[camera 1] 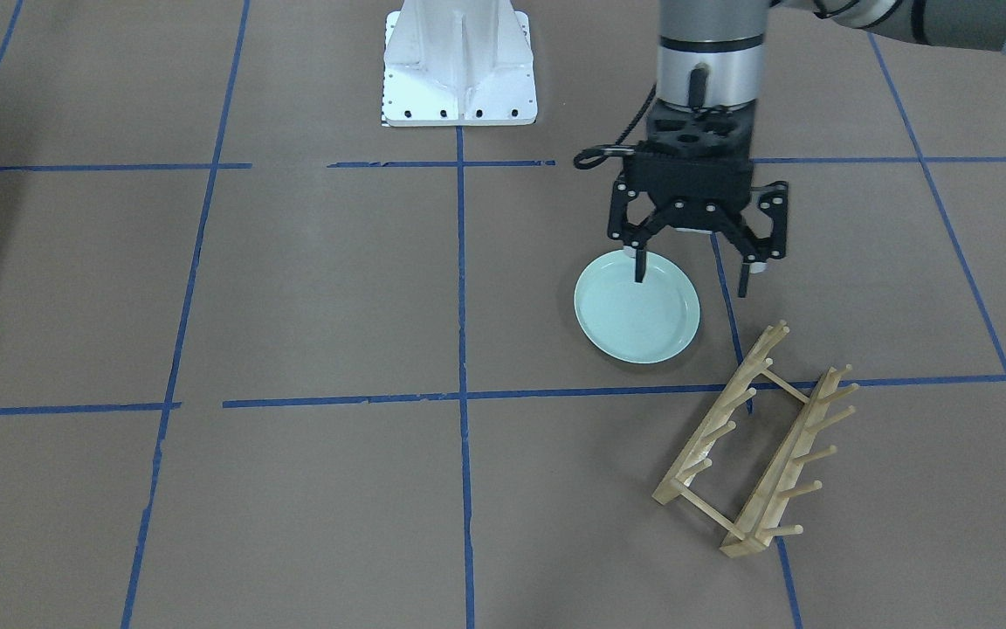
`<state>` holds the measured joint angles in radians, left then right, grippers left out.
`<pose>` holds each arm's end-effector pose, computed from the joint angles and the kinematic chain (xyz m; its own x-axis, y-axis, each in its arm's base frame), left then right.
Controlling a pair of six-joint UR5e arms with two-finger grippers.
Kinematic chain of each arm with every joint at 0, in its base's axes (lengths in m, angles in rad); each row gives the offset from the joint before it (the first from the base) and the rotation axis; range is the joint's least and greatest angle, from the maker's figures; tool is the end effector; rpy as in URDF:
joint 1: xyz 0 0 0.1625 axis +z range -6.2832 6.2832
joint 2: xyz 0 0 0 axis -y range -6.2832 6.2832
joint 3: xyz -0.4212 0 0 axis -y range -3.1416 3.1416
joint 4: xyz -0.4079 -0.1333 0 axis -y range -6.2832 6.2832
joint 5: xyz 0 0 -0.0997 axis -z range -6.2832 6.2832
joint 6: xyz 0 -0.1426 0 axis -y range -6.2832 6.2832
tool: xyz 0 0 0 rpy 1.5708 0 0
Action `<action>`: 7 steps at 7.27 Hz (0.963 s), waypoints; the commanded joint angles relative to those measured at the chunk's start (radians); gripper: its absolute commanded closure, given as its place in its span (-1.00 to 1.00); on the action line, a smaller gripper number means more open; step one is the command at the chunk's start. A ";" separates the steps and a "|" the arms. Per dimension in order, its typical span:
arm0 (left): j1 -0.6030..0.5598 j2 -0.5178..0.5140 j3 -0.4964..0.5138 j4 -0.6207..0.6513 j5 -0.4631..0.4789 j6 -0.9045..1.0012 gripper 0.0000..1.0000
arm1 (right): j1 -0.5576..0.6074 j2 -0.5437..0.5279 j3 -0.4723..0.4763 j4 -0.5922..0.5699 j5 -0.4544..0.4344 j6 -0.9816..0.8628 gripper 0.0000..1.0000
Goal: Place plate on table
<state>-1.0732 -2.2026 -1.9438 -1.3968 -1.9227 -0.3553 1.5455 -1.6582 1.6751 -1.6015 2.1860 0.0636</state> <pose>0.2285 -0.5969 0.1747 0.7714 0.4237 -0.4748 -0.0571 0.7892 0.6115 0.0391 -0.4703 0.6930 0.8166 0.0509 0.5750 -0.0267 0.9984 -0.0504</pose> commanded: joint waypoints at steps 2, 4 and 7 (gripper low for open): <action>-0.297 0.237 0.067 -0.145 -0.319 0.185 -1.00 | 0.001 0.000 0.000 0.000 0.000 -0.001 -1.00; -0.472 0.439 0.112 -0.143 -0.371 0.281 -1.00 | 0.001 0.000 0.000 0.000 0.000 -0.001 -1.00; -0.541 0.636 0.309 -0.155 -0.374 0.555 -1.00 | 0.001 0.000 0.000 0.000 0.000 0.001 -1.00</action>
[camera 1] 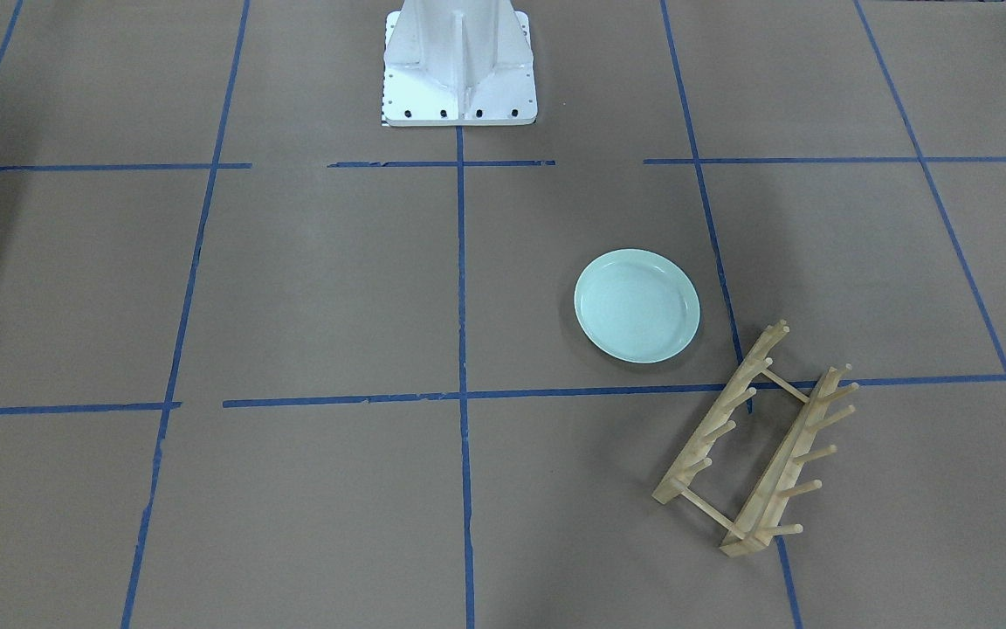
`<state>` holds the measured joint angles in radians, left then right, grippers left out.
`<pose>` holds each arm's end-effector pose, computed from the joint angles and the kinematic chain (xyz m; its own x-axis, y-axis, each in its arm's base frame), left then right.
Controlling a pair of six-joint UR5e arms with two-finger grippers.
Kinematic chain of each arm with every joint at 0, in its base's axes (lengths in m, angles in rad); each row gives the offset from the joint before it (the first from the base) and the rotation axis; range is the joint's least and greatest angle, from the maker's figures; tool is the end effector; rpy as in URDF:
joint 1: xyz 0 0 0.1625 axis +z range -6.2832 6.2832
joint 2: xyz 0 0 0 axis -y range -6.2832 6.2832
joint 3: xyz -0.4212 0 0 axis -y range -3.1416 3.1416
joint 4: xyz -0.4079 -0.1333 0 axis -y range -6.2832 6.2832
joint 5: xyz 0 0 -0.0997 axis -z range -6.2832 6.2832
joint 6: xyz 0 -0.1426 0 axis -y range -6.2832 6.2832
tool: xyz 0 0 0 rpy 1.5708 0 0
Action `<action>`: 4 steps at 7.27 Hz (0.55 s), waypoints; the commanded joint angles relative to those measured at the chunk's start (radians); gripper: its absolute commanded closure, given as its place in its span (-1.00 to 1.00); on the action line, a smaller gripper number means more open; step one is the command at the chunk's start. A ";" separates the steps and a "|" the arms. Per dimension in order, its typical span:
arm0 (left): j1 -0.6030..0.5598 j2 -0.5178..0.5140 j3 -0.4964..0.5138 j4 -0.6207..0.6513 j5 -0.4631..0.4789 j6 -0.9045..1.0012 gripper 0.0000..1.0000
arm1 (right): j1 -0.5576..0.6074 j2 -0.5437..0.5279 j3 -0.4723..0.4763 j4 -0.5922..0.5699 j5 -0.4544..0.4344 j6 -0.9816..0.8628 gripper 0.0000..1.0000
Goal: Place plate on table
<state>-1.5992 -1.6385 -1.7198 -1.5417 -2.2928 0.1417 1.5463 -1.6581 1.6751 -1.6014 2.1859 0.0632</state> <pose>-0.0545 -0.5434 0.5816 0.7501 0.2396 -0.6164 -0.0788 0.9578 0.2763 0.0395 -0.4703 0.6930 0.8166 0.0510 0.5750 -0.0271 0.9984 -0.0500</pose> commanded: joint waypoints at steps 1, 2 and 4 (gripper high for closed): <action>-0.018 0.078 0.091 -0.006 -0.004 0.058 -1.00 | 0.000 0.000 0.000 0.000 0.000 0.001 -1.00; -0.018 0.091 0.091 -0.006 -0.004 0.058 -1.00 | 0.000 0.000 0.000 0.000 0.000 0.000 -1.00; -0.019 0.091 0.088 -0.005 -0.004 0.058 -1.00 | 0.000 0.000 0.000 0.000 0.000 0.001 -1.00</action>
